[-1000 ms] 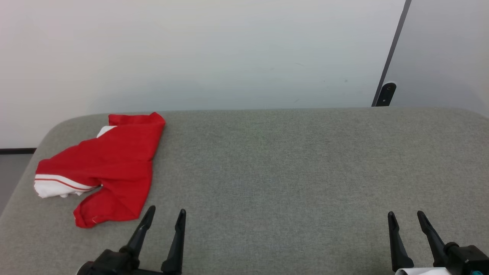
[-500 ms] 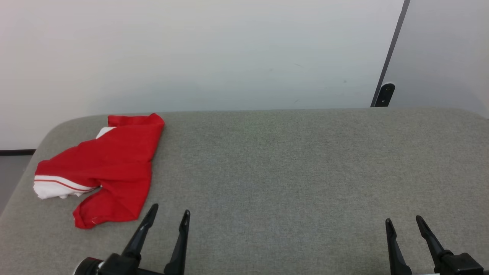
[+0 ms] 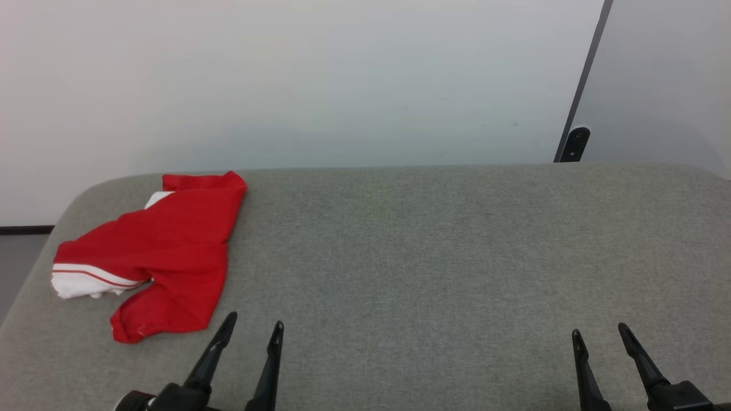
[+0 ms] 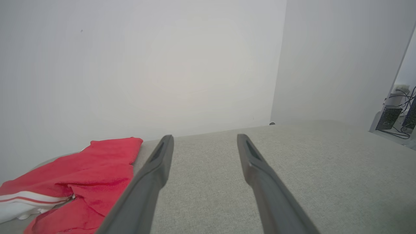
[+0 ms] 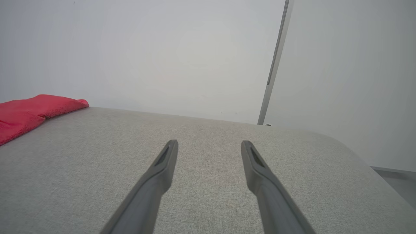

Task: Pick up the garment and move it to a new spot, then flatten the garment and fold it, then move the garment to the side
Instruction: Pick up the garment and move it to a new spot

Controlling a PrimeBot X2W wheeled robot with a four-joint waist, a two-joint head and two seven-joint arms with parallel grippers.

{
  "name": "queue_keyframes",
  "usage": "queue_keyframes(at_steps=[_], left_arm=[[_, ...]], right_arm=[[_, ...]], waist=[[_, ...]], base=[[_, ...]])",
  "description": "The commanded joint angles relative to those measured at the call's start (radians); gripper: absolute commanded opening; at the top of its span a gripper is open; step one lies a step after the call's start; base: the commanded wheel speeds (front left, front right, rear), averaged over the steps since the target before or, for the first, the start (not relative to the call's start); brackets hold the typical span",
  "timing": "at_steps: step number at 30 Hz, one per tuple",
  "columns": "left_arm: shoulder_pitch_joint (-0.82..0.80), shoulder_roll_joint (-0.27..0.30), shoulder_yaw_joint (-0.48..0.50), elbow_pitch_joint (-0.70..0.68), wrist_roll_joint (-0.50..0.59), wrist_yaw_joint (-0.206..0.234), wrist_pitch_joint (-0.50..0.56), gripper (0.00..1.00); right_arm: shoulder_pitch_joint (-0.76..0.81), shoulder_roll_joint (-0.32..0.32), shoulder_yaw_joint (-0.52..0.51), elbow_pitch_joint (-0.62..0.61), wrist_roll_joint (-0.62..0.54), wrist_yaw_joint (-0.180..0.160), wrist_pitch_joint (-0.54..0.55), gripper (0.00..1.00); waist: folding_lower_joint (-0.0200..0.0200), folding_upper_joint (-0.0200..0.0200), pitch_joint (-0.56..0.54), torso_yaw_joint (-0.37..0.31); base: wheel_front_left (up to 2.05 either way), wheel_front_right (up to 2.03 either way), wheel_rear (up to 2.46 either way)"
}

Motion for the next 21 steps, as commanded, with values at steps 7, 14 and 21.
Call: queue_keyframes(at_steps=[7,14,21], left_arm=[[-0.016,-0.014,0.012,0.022,0.015,-0.003,-0.001,1.00],[-0.040,-0.015,0.058,0.075,0.040,-0.001,-0.001,1.00],[-0.052,-0.003,0.126,0.121,0.044,0.005,-0.001,1.00]], right_arm=[[0.015,-0.002,0.009,-0.002,-0.017,0.001,-0.005,1.00],[0.020,-0.001,0.032,0.008,-0.018,0.001,-0.004,1.00],[-0.010,-0.001,0.109,0.031,0.002,0.001,-0.004,1.00]], waist=[[-0.0001,0.0000,-0.005,0.044],[-0.0001,0.0000,-0.020,0.165],[-0.0001,0.0000,-0.032,0.297]], base=[[0.00,0.00,0.00],[0.00,0.00,0.00],[0.00,0.00,0.00]])
